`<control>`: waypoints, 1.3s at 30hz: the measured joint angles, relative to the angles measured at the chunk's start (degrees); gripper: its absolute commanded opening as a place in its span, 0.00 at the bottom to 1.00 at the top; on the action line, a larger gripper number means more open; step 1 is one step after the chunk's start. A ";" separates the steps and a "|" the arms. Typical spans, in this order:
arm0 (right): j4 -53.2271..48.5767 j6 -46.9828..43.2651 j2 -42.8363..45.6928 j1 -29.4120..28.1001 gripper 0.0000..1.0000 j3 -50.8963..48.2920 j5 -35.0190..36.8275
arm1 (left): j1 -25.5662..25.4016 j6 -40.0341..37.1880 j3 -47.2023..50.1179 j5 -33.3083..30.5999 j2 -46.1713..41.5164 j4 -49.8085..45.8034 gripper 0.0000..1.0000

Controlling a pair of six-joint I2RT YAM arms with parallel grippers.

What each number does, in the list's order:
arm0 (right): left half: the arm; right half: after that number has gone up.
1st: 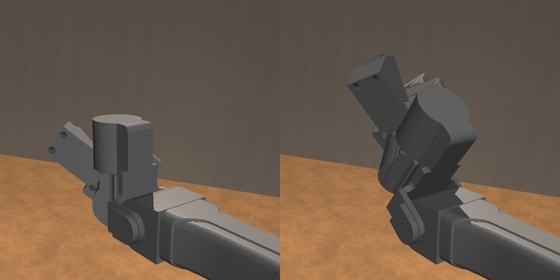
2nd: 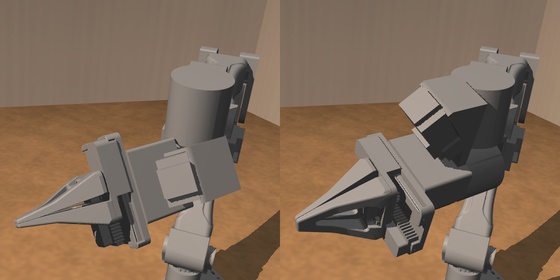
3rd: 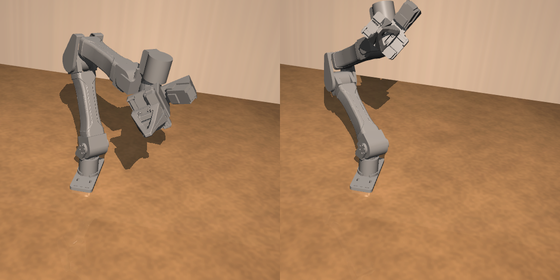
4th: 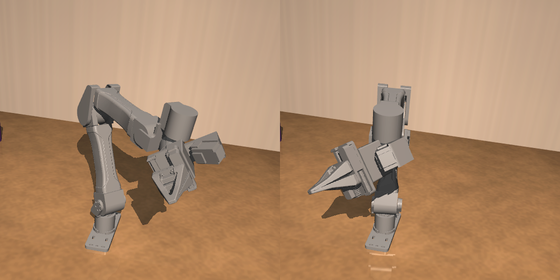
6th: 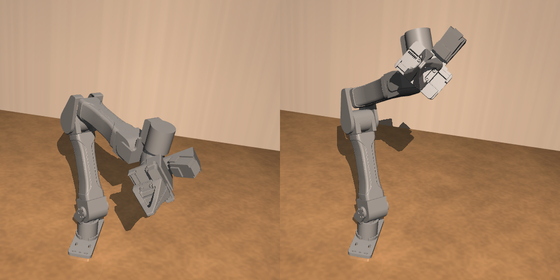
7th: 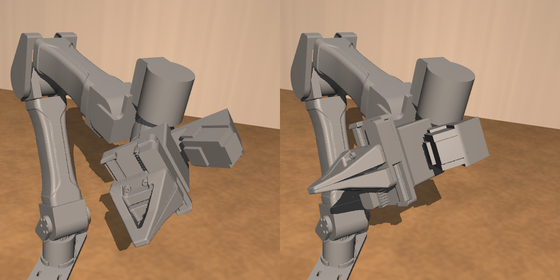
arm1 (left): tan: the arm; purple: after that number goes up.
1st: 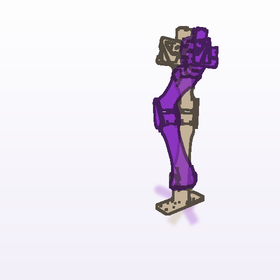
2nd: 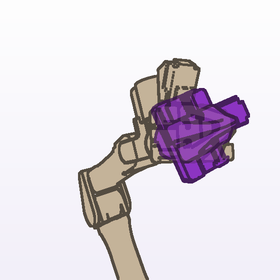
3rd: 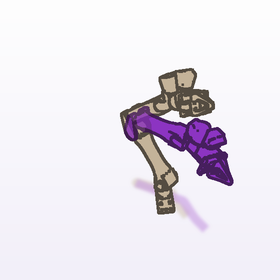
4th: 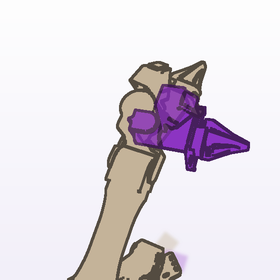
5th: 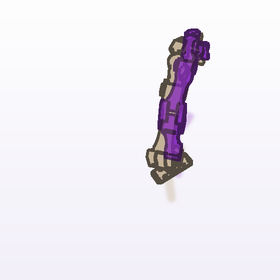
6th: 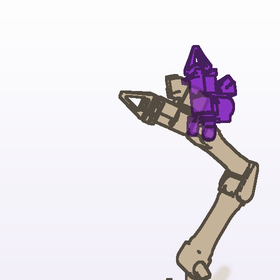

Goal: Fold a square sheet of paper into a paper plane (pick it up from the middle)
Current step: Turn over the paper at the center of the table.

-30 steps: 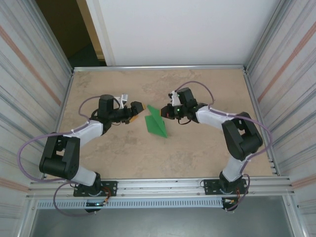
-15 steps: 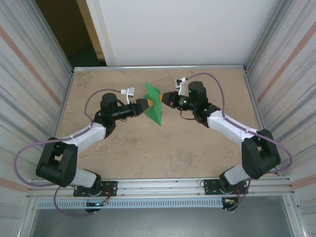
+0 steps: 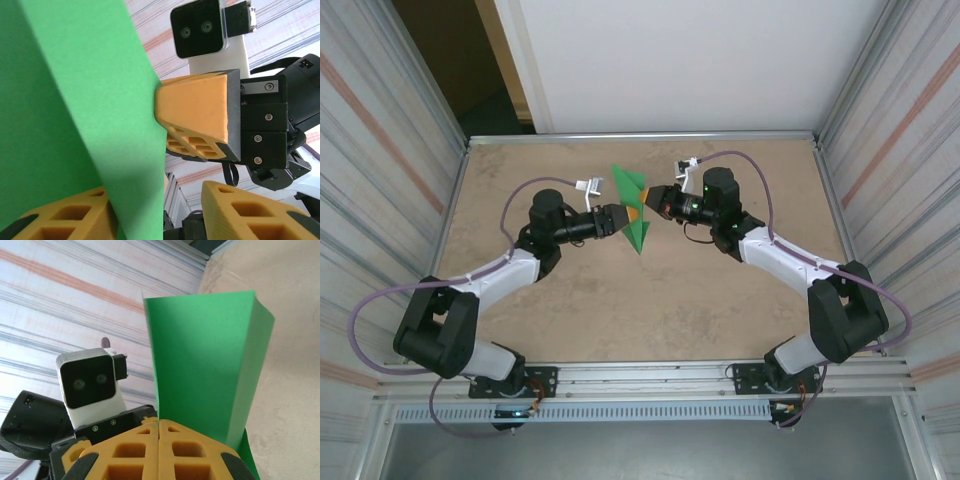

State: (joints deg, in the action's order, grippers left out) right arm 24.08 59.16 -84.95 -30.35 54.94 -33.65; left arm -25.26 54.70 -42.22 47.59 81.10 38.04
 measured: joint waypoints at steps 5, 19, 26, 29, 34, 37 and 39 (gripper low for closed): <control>1.14 0.48 0.02 0.00 0.04 0.00 -0.81 | 0.00 0.52 0.20 -0.02 0.00 2.82 0.35; -1.86 0.26 2.67 2.21 0.47 -0.74 -0.70 | 0.00 0.57 0.42 -1.36 0.87 4.81 0.13; -12.74 -3.98 7.23 3.87 0.63 -0.83 5.44 | 0.17 -9.07 -1.75 -5.03 0.85 -10.45 0.13; -18.01 -6.60 8.85 4.09 0.63 -0.83 9.73 | 0.15 -16.83 -6.25 -10.10 0.85 -23.21 0.13; -25.18 -10.19 9.53 4.17 0.63 -0.85 17.09 | -2.03 -30.01 -15.47 -26.10 1.64 -43.45 0.13; -28.44 -11.82 10.10 4.68 0.63 -0.85 20.57 | -5.57 -36.15 -21.84 -38.91 4.81 -53.35 0.12; -30.25 -12.79 10.75 5.53 0.63 -0.85 22.75 | -7.96 -39.52 -25.79 -47.98 8.20 -59.06 0.12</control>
State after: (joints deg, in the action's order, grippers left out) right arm -6.17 46.37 -74.19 -24.82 54.08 -10.90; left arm -33.21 15.18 -68.01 -0.38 89.30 -21.02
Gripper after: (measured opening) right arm 0.633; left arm 0.123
